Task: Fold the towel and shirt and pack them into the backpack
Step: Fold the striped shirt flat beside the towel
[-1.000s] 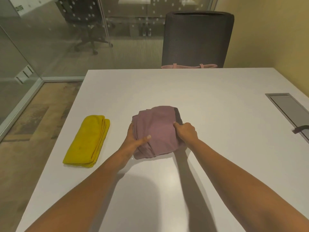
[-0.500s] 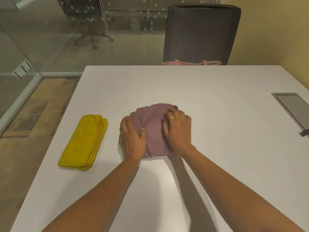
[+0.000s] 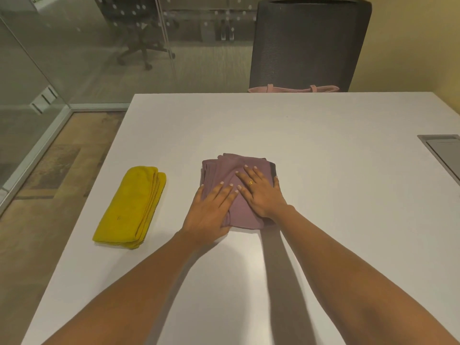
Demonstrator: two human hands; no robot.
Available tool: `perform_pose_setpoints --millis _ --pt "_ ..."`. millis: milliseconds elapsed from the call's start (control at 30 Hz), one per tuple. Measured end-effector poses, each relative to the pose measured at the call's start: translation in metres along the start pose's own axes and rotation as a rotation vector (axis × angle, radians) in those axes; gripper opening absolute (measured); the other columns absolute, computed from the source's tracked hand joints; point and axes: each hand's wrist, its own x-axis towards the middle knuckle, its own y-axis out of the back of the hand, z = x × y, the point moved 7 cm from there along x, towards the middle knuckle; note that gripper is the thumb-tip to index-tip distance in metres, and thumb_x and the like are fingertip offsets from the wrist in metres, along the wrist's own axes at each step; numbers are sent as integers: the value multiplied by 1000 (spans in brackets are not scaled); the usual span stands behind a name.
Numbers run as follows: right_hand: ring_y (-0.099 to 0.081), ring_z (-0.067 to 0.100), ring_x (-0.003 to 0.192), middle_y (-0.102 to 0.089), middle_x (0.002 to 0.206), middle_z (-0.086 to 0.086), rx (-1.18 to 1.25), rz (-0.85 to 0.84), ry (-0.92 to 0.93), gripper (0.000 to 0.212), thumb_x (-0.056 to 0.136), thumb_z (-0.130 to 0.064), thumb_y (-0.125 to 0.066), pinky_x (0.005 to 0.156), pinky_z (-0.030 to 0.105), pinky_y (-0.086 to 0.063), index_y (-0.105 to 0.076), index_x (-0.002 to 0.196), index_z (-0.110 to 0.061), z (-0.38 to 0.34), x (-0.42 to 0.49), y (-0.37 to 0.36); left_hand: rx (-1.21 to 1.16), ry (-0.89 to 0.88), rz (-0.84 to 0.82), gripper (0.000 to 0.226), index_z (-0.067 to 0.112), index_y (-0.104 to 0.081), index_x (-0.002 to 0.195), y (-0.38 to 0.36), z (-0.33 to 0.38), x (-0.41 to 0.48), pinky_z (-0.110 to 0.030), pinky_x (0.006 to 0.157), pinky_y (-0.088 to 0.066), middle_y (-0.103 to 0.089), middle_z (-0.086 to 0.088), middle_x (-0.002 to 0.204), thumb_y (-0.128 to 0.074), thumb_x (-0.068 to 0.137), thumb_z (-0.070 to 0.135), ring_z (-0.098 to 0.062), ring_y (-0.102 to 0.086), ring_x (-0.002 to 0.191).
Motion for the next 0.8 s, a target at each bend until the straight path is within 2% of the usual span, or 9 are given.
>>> perform_pose_setpoints --millis 200,300,367,433,500,567,633,700,800 --pt "2 10 145 -2 157 -12 25 -5 -11 49 99 -47 -20 113 58 1 -14 146 -38 2 2 -1 -69 -51 71 74 20 -66 115 6 -12 0 -35 82 -55 -67 1 118 -91 46 27 -20 -64 109" --pt "1 10 145 -4 157 -12 86 -3 -30 48 99 -46 -22 113 57 0 -16 146 -37 3 3 0 -112 -22 166 63 19 -70 106 24 -15 4 -37 78 -56 -67 -4 117 -90 47 19 -26 -63 109" --pt "0 10 145 -5 157 -12 130 0 -44 48 99 -45 -23 113 57 -1 -18 146 -37 4 3 2 -284 219 206 59 17 -66 109 31 -24 1 -41 72 -57 -61 -12 123 -86 54 12 -32 -55 115" --pt "0 10 145 -5 157 -12 167 -7 -53 47 99 -45 -23 113 58 -1 -18 146 -37 5 3 3 -534 600 172 57 12 -54 120 26 -34 -11 -44 72 -57 -49 -15 129 -77 68 13 -31 -48 115" --pt "0 10 145 -5 157 -12 178 -19 -54 47 99 -45 -23 112 59 -1 -18 146 -37 5 4 2 -711 945 73 60 8 -42 125 10 -39 -27 -45 78 -54 -50 -16 122 -73 75 20 -32 -55 104" --pt "0 10 145 -5 157 -12 179 -24 -56 48 99 -45 -23 112 59 -1 -18 146 -36 6 5 2 -903 1201 -73 56 8 -36 125 -6 -38 -39 -44 77 -56 -61 -18 102 -67 81 22 -33 -64 84" --pt "0 10 145 -5 157 -12 181 -24 -63 48 99 -46 -23 112 60 -1 -18 146 -36 6 5 2 -1290 1387 -179 41 4 -40 124 -21 -26 -43 -45 68 -59 -65 -22 93 -54 89 19 -33 -66 68" --pt "1 11 145 -5 157 -12 184 -26 -65 48 99 -46 -24 112 60 -1 -18 146 -36 5 5 3 -1776 1504 -196 33 -2 -45 126 -27 -7 -35 -42 67 -60 -63 -26 108 -41 95 10 -37 -66 79" --pt "0 11 145 -5 157 -12 186 -26 -60 48 99 -46 -25 112 60 -1 -19 146 -36 5 4 4 -2051 1560 -75 38 -7 -45 128 -18 -6 -24 -37 74 -57 -57 -28 121 -38 92 -10 -38 -63 86"
